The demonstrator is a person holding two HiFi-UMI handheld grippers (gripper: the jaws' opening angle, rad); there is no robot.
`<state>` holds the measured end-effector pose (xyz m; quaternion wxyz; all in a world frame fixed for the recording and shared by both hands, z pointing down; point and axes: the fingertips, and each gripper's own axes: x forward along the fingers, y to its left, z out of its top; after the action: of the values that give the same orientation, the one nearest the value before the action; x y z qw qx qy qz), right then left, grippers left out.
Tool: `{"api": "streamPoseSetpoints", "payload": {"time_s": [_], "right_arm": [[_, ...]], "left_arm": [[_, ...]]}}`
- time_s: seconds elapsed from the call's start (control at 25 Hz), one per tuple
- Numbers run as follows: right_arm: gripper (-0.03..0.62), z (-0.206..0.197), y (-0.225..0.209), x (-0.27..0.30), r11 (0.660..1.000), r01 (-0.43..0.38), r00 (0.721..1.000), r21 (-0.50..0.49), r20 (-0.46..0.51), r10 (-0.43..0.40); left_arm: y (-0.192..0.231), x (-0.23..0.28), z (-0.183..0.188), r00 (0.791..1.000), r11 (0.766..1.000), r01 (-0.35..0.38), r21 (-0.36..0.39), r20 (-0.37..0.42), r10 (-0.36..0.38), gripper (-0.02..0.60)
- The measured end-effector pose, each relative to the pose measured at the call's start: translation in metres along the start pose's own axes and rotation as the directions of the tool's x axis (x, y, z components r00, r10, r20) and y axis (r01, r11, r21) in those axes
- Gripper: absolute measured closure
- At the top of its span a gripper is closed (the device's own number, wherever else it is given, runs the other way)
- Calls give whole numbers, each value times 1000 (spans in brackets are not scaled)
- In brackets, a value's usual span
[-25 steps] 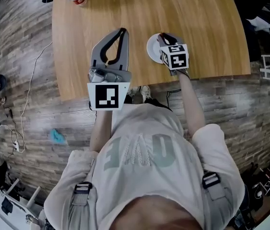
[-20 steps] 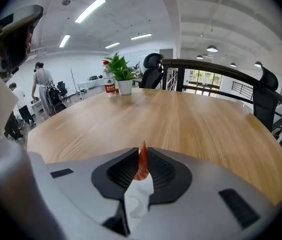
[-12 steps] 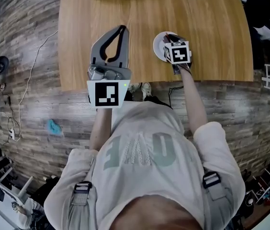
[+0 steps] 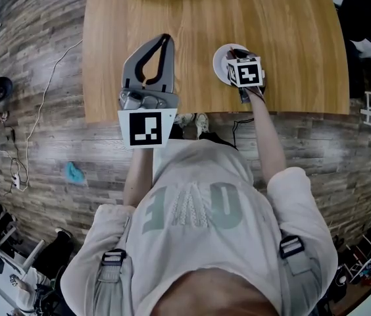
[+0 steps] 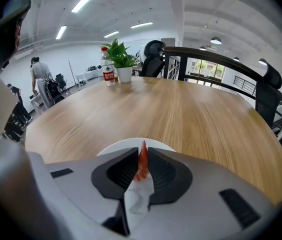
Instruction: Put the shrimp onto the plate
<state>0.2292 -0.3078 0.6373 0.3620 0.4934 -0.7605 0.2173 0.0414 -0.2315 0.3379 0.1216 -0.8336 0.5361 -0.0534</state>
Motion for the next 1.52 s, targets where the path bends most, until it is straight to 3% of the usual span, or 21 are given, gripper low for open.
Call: {"api": "streamPoseSetpoints", "payload": {"time_s": [0.6, 0.8, 1.08, 1.2, 1.36, 1.52], "right_arm": [[529, -1, -7, -3, 1000, 20, 1000, 11, 11, -20], [502, 1, -8, -4, 999, 9, 1000, 34, 18, -10], [500, 9, -9, -10, 998, 2, 998, 58, 57, -5], [500, 32, -10, -25, 998, 8, 993, 56, 120, -15], [500, 89, -16, -61, 996, 18, 957, 83, 287, -41], [502, 149, -19, -126, 994, 24, 873, 109, 482, -74]], "left_arm": [[4, -1, 0, 1000, 1000, -1, -5, 12, 1, 572], [6, 0, 0, 1000, 1000, -7, -27, 8, 7, 572], [4, 2, 1, 1000, 1000, 2, -16, 18, -2, 572], [3, 3, 3, 1000, 1000, 7, -15, 25, -7, 572], [2, 7, 6, 999, 999, 20, -29, 41, -19, 571], [-4, 12, 16, 996, 998, 54, -15, 78, -52, 572]]}}
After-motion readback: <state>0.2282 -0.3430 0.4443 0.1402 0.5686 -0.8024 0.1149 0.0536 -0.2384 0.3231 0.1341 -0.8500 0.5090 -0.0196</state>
